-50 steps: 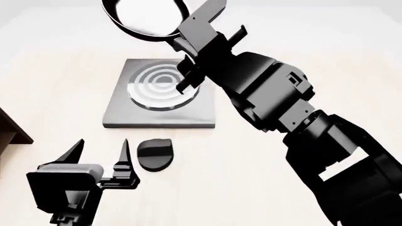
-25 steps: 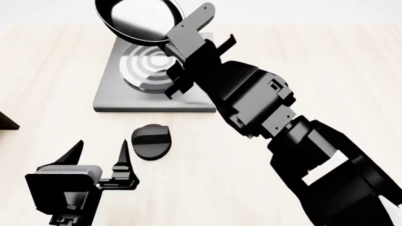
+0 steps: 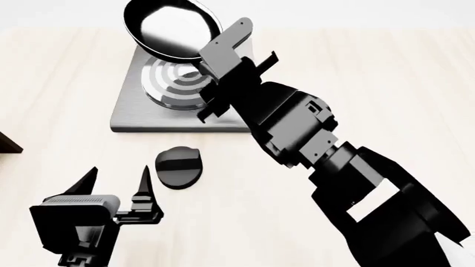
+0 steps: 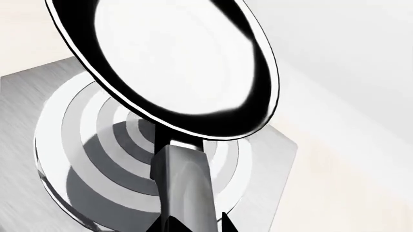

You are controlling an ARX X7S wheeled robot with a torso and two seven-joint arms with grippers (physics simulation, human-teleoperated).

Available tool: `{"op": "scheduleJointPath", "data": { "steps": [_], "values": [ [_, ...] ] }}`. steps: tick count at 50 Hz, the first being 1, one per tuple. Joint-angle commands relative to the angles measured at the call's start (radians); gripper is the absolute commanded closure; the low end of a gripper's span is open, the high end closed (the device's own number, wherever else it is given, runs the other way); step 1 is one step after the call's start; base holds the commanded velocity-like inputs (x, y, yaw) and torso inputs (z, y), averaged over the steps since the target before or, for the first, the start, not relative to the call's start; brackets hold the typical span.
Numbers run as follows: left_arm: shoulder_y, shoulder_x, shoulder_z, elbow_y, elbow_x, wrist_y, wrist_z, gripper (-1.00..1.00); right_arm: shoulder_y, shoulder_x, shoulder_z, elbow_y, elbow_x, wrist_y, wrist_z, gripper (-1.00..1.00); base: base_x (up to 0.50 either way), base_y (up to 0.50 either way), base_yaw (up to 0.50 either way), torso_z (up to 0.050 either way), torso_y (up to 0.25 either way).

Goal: Turn on the stove and put the frying pan on it.

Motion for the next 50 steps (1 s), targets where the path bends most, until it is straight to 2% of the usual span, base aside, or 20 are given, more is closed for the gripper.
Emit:
{"op": "scheduleJointPath", "data": {
  "steps": [1,10,18,34,50],
  "values": [
    [-0.003,-0.002,0.000,-0.001,-0.003,-0.001,-0.005,-1.00,0.006,-0.013,-0.009,0.051,-0.070,-0.054,0.016,1.00,0.00,0.00,0.00,0.000,0.000],
    [-0.006,-0.004,0.002,0.002,-0.005,-0.006,-0.010,-1.00,-0.011,0.020,-0.039,0.003,-0.060,-0.032,0.019,1.00,0.00,0.00,0.00,0.000,0.002],
    [-0.006,-0.005,0.007,0.003,-0.002,-0.005,-0.012,-1.00,-0.011,0.008,-0.051,0.056,-0.068,-0.059,0.015,1.00,0.00,0.00,0.00,0.000,0.001],
    [-0.003,-0.005,0.012,-0.002,-0.001,0.000,-0.015,-1.00,-0.051,0.027,-0.084,0.016,-0.061,-0.053,0.024,1.00,0.00,0.00,0.00,0.001,0.002],
    [-0.005,-0.007,0.015,-0.009,0.000,0.002,-0.020,-1.00,-0.060,0.003,-0.112,0.107,-0.070,-0.097,0.005,1.00,0.00,0.00,0.00,0.000,0.000]
  ]
}}
